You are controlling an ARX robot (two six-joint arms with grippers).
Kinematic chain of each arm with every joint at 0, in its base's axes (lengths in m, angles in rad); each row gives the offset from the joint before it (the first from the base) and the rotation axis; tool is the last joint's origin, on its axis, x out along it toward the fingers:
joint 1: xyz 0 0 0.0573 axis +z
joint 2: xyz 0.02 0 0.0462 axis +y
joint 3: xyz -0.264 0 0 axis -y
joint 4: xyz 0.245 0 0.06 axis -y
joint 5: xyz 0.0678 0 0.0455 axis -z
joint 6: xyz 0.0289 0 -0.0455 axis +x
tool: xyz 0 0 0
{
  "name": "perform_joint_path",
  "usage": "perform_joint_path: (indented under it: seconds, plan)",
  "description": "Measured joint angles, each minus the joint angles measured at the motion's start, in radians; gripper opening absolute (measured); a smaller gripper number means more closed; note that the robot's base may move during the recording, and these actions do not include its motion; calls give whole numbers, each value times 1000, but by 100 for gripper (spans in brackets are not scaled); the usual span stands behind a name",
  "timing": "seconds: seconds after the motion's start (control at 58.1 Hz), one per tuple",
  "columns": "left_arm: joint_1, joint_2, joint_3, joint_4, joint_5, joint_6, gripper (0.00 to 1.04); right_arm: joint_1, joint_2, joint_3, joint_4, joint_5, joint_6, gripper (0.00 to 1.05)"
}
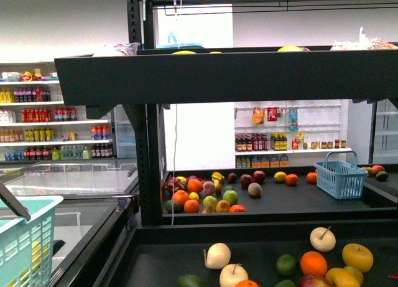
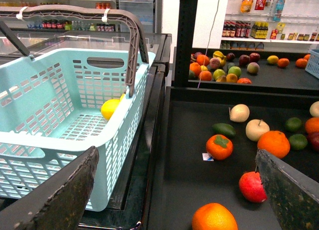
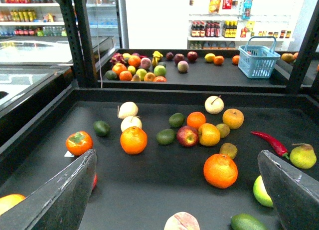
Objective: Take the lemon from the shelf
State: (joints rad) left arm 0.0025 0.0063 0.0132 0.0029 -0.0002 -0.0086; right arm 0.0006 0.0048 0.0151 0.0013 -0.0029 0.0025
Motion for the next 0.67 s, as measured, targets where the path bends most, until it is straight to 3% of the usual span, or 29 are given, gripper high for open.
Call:
perform_joint_path:
  seconds: [0.672]
  plan:
    - [0,0,0,0,0,0,97,0,0,0,0,0,0,97]
